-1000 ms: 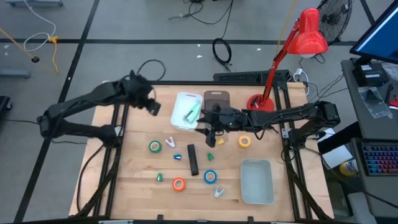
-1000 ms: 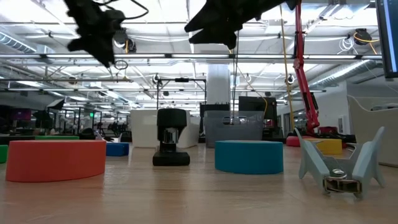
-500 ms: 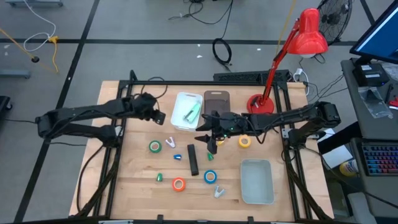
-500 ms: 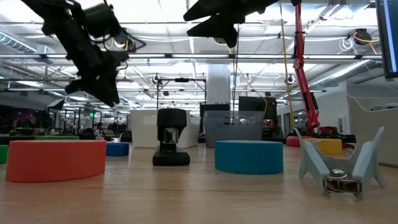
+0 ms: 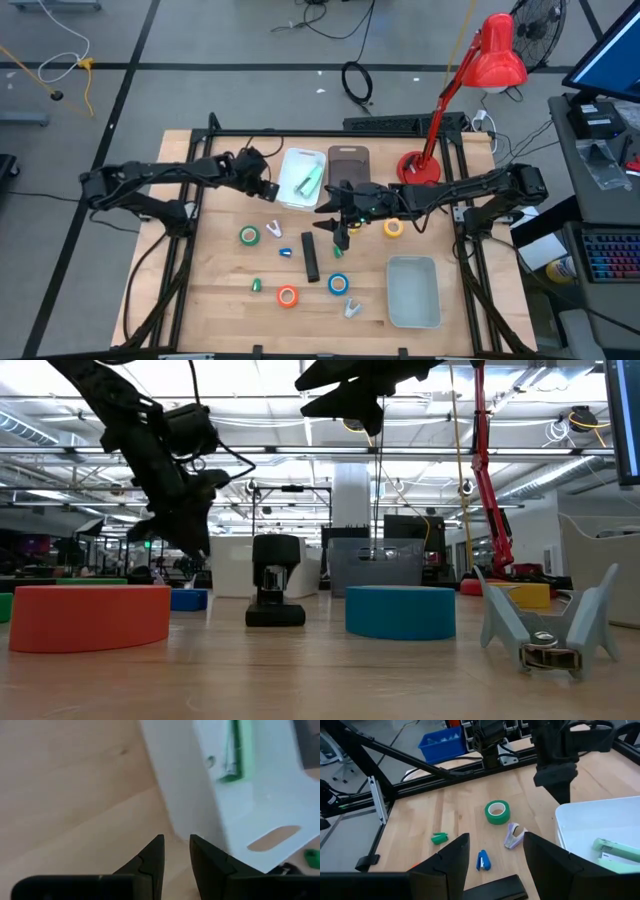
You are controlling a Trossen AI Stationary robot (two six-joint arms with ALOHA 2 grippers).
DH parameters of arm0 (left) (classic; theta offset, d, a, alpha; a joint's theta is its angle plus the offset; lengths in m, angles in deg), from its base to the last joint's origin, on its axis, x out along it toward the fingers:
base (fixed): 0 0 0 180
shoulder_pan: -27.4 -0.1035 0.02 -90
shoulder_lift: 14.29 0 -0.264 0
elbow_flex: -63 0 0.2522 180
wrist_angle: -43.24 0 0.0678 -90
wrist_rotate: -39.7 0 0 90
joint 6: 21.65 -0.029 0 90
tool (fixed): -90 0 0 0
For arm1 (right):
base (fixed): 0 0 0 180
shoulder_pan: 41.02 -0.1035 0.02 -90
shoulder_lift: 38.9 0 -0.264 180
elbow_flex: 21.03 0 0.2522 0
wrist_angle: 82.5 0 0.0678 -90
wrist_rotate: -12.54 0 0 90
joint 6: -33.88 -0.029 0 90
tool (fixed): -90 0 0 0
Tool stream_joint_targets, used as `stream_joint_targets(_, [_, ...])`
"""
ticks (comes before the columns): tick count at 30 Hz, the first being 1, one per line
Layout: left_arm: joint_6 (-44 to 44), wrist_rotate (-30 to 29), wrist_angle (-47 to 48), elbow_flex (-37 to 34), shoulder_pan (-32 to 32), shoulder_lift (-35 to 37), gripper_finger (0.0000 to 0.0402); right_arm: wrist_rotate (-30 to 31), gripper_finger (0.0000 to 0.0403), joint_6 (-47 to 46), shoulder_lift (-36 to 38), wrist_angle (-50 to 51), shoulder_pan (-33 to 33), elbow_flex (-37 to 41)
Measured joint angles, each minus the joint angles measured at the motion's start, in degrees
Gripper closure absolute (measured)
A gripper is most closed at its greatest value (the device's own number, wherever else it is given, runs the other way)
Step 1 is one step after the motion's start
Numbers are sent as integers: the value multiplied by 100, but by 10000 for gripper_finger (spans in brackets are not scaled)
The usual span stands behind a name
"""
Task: Pick and place Stapler, Stapler remover, tape
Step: Put the black stapler into the white bin
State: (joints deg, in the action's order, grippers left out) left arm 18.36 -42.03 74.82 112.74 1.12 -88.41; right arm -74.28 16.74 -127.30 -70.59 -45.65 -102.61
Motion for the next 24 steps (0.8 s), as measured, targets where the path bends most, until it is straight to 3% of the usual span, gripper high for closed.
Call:
stream_joint_targets(7, [206,78,-510,0,156,-51,309,-4,224,32,0,55,11,1])
stream_joint_targets(14, [192,-84,119,7,21,40,309,-39,224,-18,0,89,28,0])
stream_joint_targets(24, [-85,76,1610,7,162,1587,309,-195,225,-191,0,420,-125,1])
